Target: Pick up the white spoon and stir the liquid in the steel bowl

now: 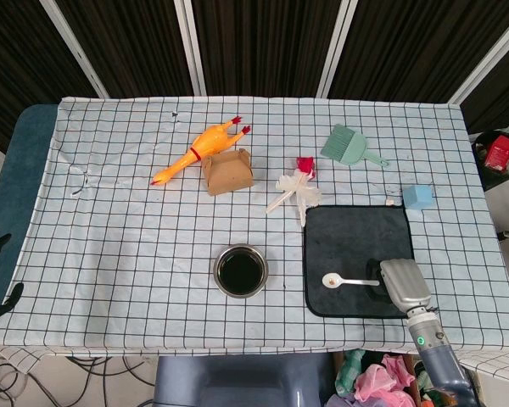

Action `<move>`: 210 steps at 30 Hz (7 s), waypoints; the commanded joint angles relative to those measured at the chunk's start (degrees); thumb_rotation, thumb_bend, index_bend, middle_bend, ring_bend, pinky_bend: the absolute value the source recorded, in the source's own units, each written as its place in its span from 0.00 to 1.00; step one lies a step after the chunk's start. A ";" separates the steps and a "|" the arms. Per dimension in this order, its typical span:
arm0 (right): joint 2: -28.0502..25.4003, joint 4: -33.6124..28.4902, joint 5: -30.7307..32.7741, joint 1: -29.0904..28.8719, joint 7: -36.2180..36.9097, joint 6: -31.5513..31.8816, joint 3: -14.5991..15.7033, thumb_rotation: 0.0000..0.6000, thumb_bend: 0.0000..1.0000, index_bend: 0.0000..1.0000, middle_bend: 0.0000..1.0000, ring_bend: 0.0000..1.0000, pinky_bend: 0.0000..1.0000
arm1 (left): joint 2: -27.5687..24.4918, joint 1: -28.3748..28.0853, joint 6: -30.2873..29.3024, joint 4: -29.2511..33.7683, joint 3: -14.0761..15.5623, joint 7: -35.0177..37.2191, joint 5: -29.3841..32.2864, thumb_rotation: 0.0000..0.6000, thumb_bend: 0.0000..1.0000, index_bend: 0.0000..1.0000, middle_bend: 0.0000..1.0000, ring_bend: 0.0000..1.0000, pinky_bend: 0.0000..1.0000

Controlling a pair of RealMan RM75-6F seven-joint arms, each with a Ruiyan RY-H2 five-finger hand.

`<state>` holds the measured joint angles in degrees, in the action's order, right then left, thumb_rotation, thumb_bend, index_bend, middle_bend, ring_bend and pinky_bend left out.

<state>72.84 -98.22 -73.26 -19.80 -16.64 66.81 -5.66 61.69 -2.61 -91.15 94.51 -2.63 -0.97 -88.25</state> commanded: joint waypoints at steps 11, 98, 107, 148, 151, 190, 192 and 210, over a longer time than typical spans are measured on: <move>-8.68 -1.28 -6.62 -10.64 -17.46 -3.10 -5.89 1.00 0.46 0.66 0.87 1.00 1.00 | 0.64 -0.13 -0.35 -1.02 -1.24 0.45 1.23 1.00 0.32 0.10 0.01 0.00 0.00; 42.15 56.72 -32.36 -23.16 -15.85 12.50 1.01 1.00 0.43 0.71 0.88 1.00 1.00 | 1.90 -0.81 1.58 -5.08 -5.14 4.87 7.30 1.00 0.32 0.10 0.01 0.00 0.00; 43.90 60.85 -30.58 -24.24 -13.72 12.95 0.01 1.00 0.43 0.71 0.88 1.00 1.00 | 1.86 -0.95 1.94 -5.23 -5.15 5.25 7.35 1.00 0.32 0.10 0.01 0.00 0.00; 35.83 50.86 -32.68 -19.66 -15.61 18.73 6.42 1.00 0.43 0.73 0.88 1.00 1.00 | 1.42 -0.46 1.71 -4.00 -5.21 4.27 8.14 1.00 0.32 0.11 0.00 0.00 0.00; 35.40 49.23 -33.19 -19.41 -16.28 18.88 6.83 1.00 0.43 0.73 0.88 1.00 1.00 | 1.35 -0.43 1.74 -3.94 -5.17 4.36 8.10 1.00 0.32 0.11 0.00 0.00 0.00; 43.53 56.70 -33.03 -23.39 -14.89 15.61 3.35 1.00 0.43 0.73 0.88 1.00 1.00 | 1.10 -0.33 1.74 -3.76 -5.08 4.44 7.88 1.00 0.32 0.11 0.00 0.00 0.00; 44.36 58.68 -32.86 -23.76 -14.38 15.70 3.20 1.00 0.43 0.74 0.88 1.00 1.00 | 1.13 -0.34 1.75 -3.71 -5.10 4.36 7.92 1.00 0.32 0.11 0.00 0.00 0.00; 47.14 67.18 -30.33 -25.38 -10.77 15.99 2.79 1.00 0.43 0.74 0.88 1.00 1.00 | 1.28 -0.36 1.76 -3.60 -5.24 3.71 8.29 1.00 0.32 0.11 0.00 0.00 0.00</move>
<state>119.91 -31.23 -103.63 -45.06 -27.51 82.71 -2.94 62.97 -2.97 -89.39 90.91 -7.87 2.73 -79.97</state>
